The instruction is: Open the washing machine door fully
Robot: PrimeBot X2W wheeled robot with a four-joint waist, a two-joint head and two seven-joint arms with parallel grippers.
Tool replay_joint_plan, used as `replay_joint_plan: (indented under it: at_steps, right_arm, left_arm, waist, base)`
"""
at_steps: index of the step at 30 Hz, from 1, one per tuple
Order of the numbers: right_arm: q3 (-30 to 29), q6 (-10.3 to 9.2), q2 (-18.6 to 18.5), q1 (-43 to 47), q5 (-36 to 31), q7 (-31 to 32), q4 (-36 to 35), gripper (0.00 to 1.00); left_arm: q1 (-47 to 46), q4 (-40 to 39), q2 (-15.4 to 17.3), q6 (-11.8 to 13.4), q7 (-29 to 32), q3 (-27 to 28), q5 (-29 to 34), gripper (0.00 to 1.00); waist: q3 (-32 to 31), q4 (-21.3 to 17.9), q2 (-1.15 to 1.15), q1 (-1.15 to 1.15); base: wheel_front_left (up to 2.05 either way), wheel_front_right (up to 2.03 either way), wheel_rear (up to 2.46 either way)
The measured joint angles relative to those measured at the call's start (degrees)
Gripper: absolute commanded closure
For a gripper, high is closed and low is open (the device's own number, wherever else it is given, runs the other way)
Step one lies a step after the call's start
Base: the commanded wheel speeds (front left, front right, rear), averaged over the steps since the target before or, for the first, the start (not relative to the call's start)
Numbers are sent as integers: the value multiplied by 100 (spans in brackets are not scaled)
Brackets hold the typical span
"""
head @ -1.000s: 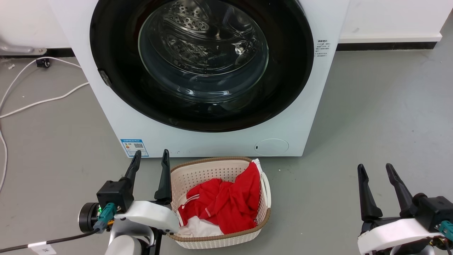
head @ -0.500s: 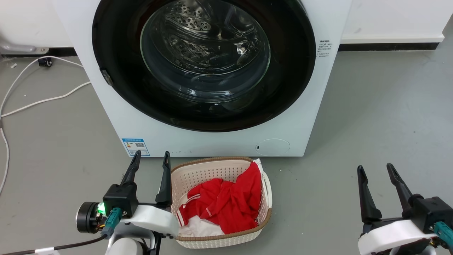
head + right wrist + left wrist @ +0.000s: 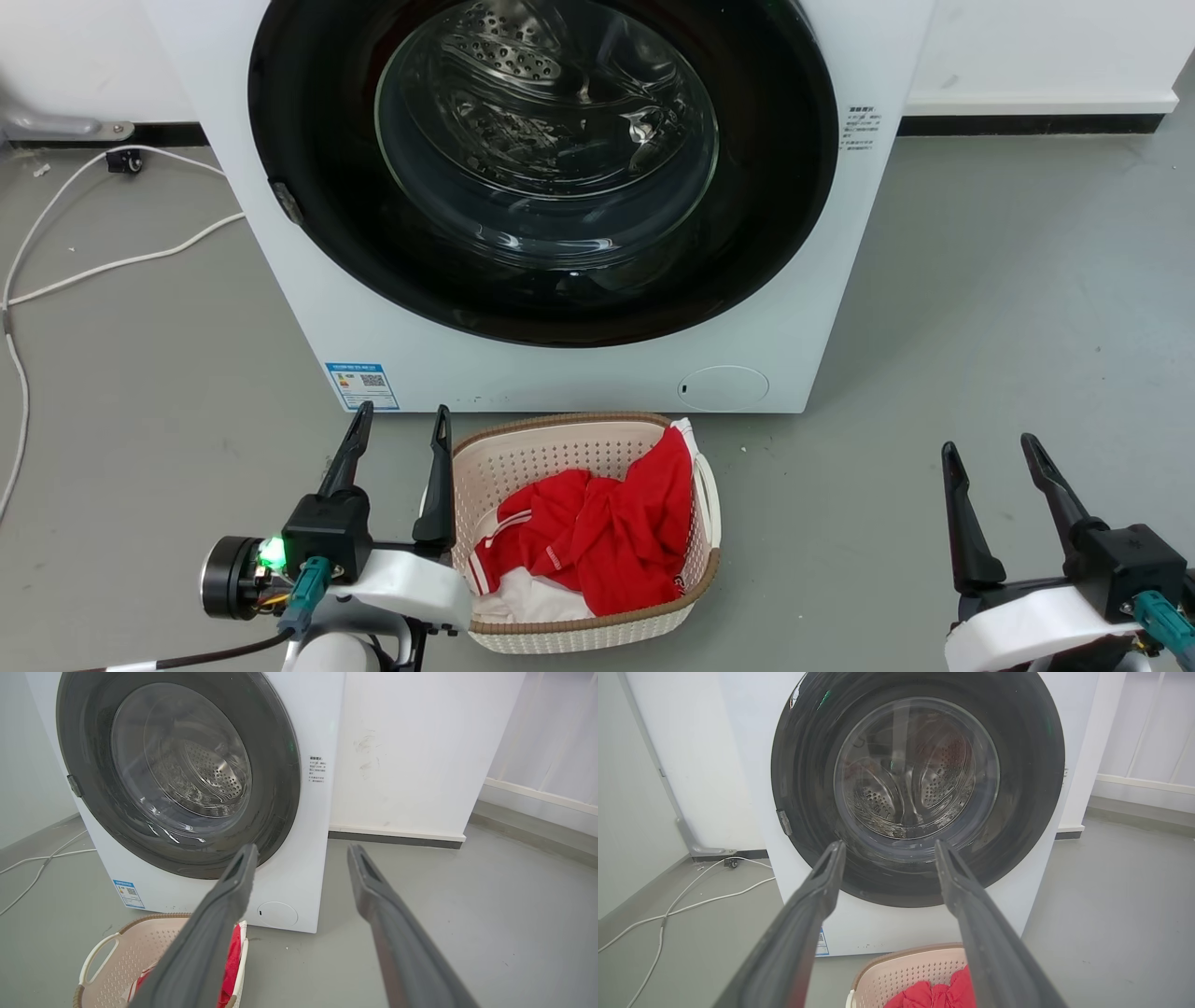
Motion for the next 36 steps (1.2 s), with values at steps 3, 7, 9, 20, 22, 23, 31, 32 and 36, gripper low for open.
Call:
replay_joint_plan:
  at_steps: [3,7,9,20,22,23,31,32,36]
  right_arm:
    - [-4,0,0,0,32,-3,0,0]
    - [-13,0,0,0,109,-8,2,0]
    - [-16,0,0,0,125,-10,2,0]
    - [-18,0,0,0,188,-31,13,0]
    - [-20,0,0,0,189,-33,13,0]
    - [-20,0,0,0,190,-33,13,0]
    - [-40,-1,0,-2,461,-107,54,100]
    - [-40,0,0,-2,515,-108,60,100]
    - [-36,-1,1,-4,1344,-167,149,100]
  left_arm:
    - [1,19,-10,-2,0,19,-10,0]
    - [5,45,-19,-10,0,41,-45,0]
    - [9,53,-21,-19,0,47,-56,0]
    - [14,60,-34,-46,0,56,-32,0]
    - [14,74,-36,-51,0,56,-22,0]
    - [14,76,-37,-52,0,57,-21,0]
    - [14,85,-38,-53,0,75,-7,0]
    - [14,85,-40,-54,0,80,-7,0]
    - [14,83,-40,-54,0,99,-7,0]
  waist:
    - [5,6,0,0]
    - [9,12,0,0]
    - [9,16,0,0]
    - [14,12,0,0]
    - [15,13,0,0]
    - [16,14,0,0]
    - [30,10,0,-1]
    - [33,7,0,-1]
    - [33,-6,0,-1]
  base:
    - [0,0,0]
    - [0,0,0]
    - [0,0,0]
    - [0,0,0]
    - [0,0,0]
    - [0,0,0]
    - [0,0,0]
    - [0,0,0]
    - [0,0,0]
